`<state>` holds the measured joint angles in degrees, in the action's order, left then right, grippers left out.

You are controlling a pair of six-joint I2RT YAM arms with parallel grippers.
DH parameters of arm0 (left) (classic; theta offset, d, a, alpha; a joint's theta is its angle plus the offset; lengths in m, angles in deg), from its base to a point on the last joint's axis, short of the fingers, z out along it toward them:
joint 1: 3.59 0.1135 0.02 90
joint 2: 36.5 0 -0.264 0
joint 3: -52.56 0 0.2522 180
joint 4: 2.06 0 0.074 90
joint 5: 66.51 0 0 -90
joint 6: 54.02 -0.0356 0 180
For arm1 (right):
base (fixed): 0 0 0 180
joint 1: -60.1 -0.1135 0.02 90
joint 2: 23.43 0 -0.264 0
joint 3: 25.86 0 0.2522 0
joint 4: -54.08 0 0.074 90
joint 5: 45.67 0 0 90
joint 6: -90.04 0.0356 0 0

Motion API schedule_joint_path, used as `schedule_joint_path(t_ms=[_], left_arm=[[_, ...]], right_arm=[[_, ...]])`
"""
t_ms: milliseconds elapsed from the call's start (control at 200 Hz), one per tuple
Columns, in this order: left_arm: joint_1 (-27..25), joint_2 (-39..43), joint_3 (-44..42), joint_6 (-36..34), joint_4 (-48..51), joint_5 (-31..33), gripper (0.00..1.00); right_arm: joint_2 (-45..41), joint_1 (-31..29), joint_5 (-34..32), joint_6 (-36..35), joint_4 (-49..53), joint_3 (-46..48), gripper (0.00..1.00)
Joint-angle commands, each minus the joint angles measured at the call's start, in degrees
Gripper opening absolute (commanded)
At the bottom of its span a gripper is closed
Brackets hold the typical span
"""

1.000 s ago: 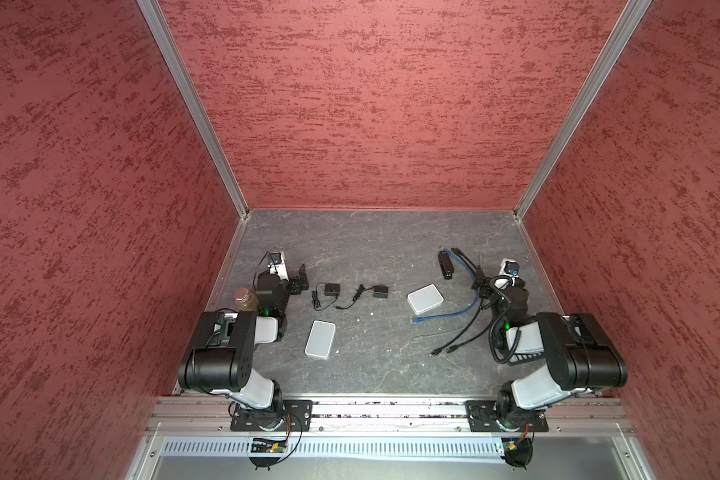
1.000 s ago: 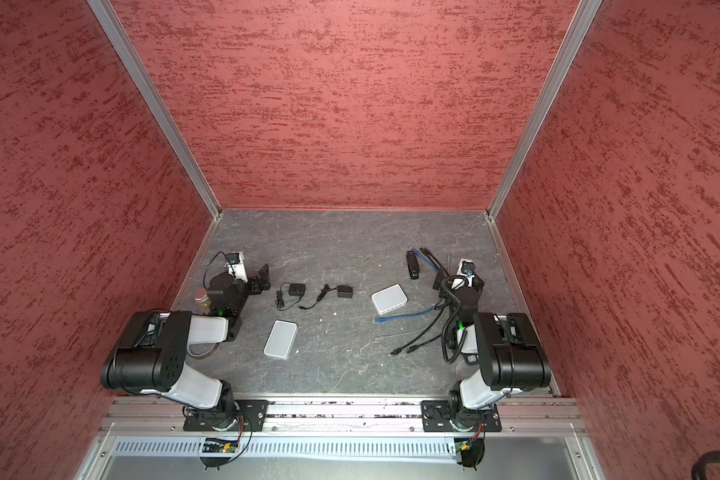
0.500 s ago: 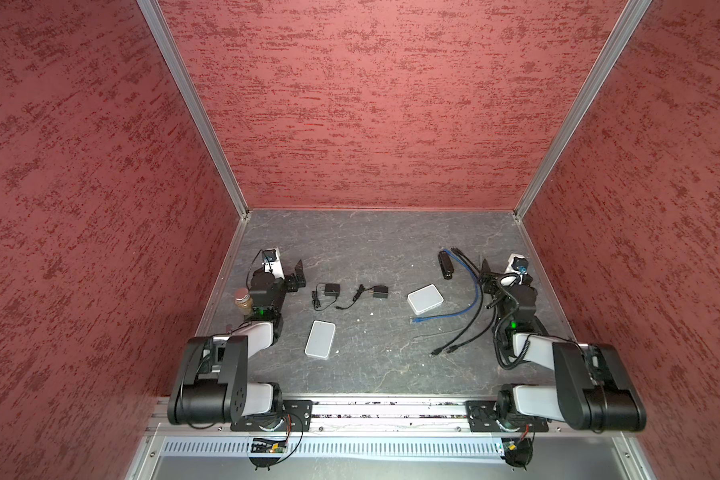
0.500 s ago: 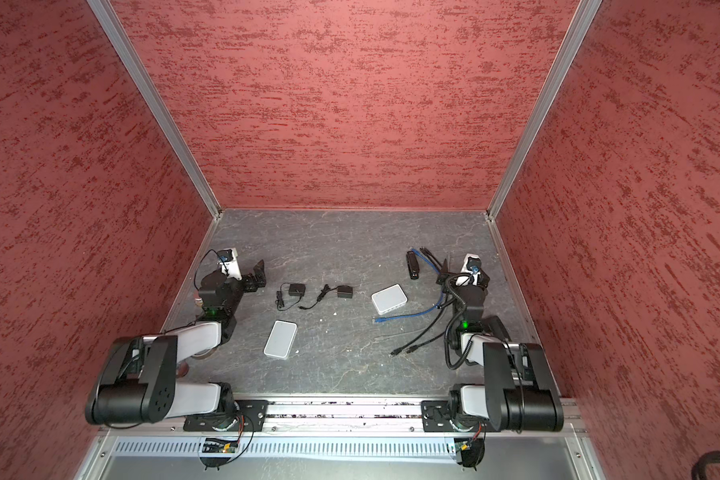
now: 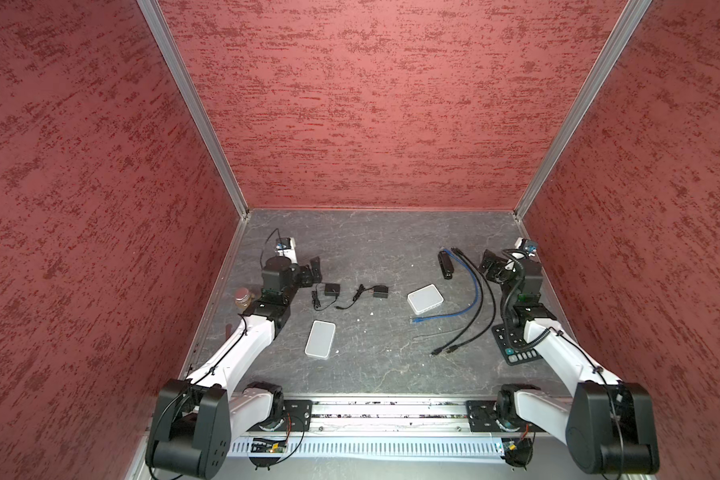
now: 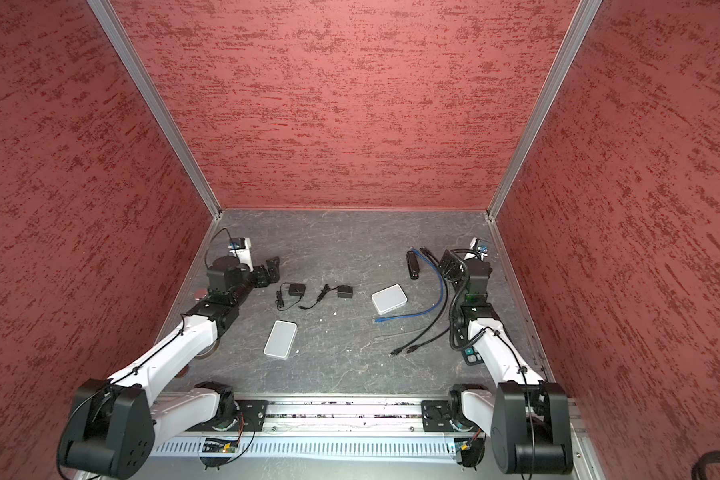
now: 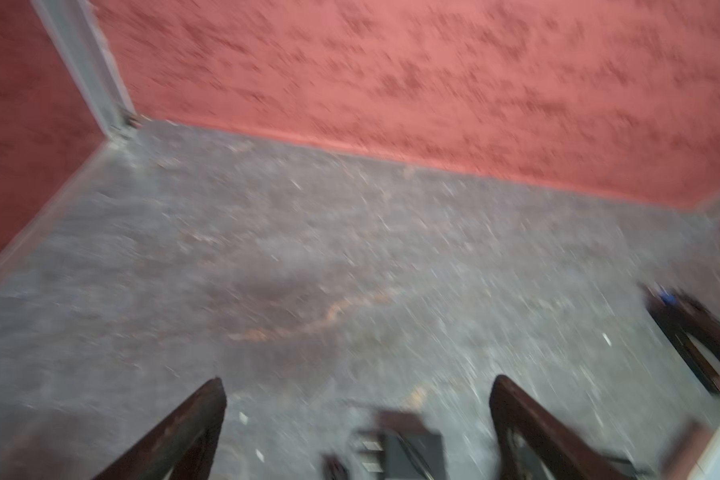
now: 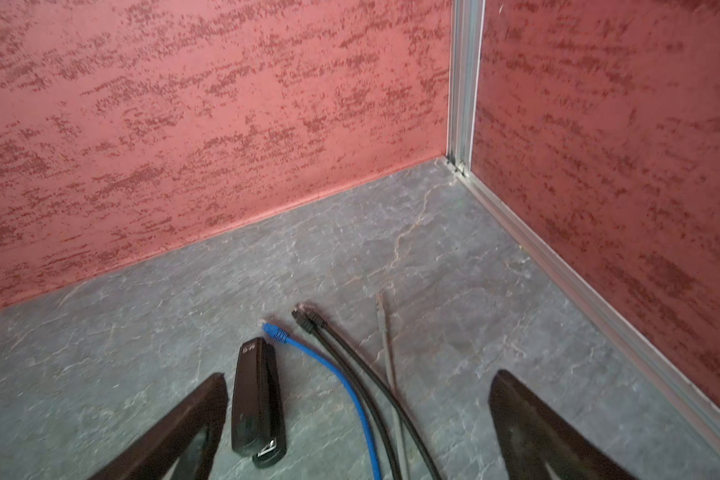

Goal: Insert the plug into the switch port
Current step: 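Swing both grippers out over the table toward the black adapters and router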

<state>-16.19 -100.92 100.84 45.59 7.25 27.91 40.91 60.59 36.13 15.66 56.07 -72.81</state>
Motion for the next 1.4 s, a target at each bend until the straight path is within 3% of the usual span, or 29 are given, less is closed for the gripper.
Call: schedule_joint_path(t_ms=[0,190,481,802,1398], left_arm=[[-5.3,0.1,1.4,2.1,8.2,4.4,1.0],[-14.2,-2.6,3.3,4.7,12.7,7.9,1.0],[-24.7,-7.8,4.5,8.4,12.6,9.9,1.0],[-28.6,-12.2,8.7,11.5,13.8,10.0,1.0],[-29.4,-17.7,12.9,15.4,9.6,6.5,1.0]], right_arm=[[-1.4,-1.4,3.0,5.3,11.5,-2.6,0.99],[-2.0,-4.2,6.7,7.5,18.7,-3.9,0.99],[-2.8,-8.3,10.6,11.9,19.9,-0.4,0.98],[-3.1,-10.1,12.7,14.3,20.7,0.6,0.98],[0.6,-11.5,14.3,14.7,23.4,0.9,0.98]])
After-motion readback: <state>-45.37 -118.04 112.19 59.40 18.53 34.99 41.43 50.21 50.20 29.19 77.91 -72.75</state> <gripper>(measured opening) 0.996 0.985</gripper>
